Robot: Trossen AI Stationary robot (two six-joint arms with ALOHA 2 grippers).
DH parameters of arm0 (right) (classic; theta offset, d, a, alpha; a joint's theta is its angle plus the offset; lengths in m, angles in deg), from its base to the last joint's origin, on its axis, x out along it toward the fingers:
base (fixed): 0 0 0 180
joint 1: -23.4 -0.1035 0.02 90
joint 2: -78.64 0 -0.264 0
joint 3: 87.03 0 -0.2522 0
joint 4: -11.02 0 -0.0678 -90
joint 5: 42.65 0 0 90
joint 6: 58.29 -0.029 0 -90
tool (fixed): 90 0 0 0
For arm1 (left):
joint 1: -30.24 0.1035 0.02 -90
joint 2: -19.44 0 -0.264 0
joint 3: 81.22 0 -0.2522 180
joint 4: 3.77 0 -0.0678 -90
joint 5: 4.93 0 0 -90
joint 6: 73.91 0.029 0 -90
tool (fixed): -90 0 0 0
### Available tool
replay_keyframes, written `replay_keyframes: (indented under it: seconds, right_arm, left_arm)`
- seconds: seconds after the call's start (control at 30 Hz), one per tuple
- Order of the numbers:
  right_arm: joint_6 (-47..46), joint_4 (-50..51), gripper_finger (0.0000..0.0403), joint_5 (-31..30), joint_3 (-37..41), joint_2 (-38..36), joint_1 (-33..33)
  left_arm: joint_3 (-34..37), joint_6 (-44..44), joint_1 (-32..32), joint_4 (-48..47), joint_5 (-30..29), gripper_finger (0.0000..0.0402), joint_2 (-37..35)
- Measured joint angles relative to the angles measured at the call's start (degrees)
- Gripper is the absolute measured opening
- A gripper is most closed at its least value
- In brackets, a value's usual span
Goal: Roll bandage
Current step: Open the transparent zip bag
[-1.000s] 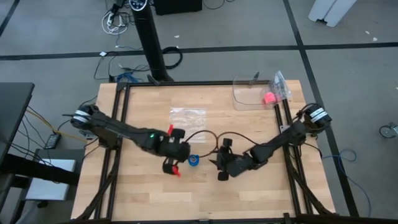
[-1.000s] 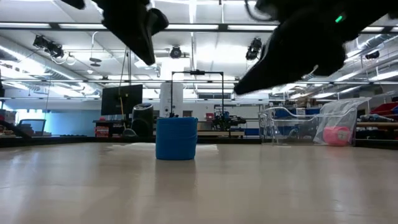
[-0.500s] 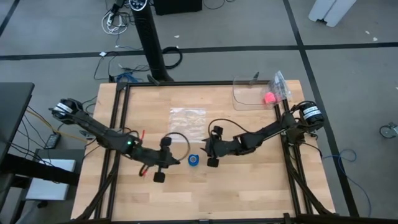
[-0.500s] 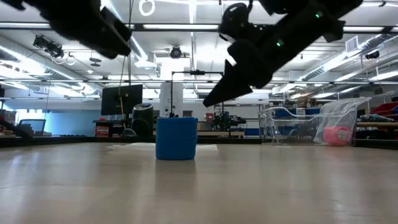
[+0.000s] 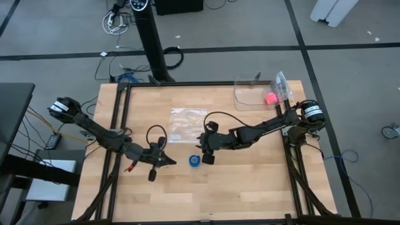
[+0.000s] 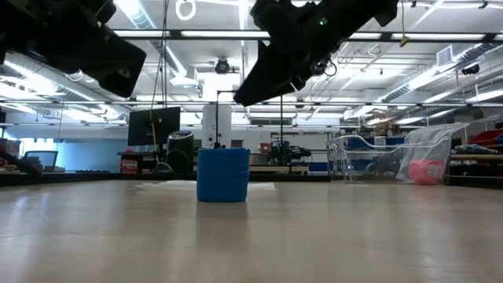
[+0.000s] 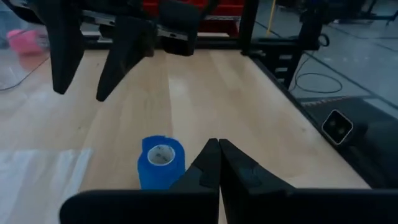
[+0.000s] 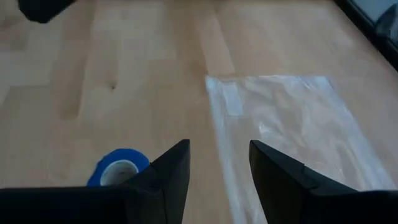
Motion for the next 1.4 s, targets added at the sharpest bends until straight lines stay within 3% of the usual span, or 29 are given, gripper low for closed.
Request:
replay_keyframes:
  seconds: [0.27,0.47,0.7,0.93,1.4]
  right_arm:
    - [2.1,2.5,0.0164,-0.3,0.0,0.1,2.2]
    - [4.5,-4.2,0.0165,13.6,-0.1,3.8,6.6]
    - [7.8,-4.5,0.0165,15.0,-4.4,12.6,10.3]
    - [12.1,2.3,0.015,12.6,-13.0,20.5,10.7]
    - [12.6,4.7,0.0145,16.6,-17.0,23.6,10.7]
  left_arm:
    - [0.4,-0.6,0.0,-0.6,-3.0,0.0005,0.0]
    - [0.4,0.5,0.7,-3.6,-13.6,0.0005,0.0]
    - [0.5,2.1,2.9,-2.1,-9.2,0.0005,0.1]
    - [0.5,4.6,4.0,-0.3,-6.2,0.0005,0.1]
    - [0.4,5.0,3.9,-1.7,-6.3,0.0005,0.1]
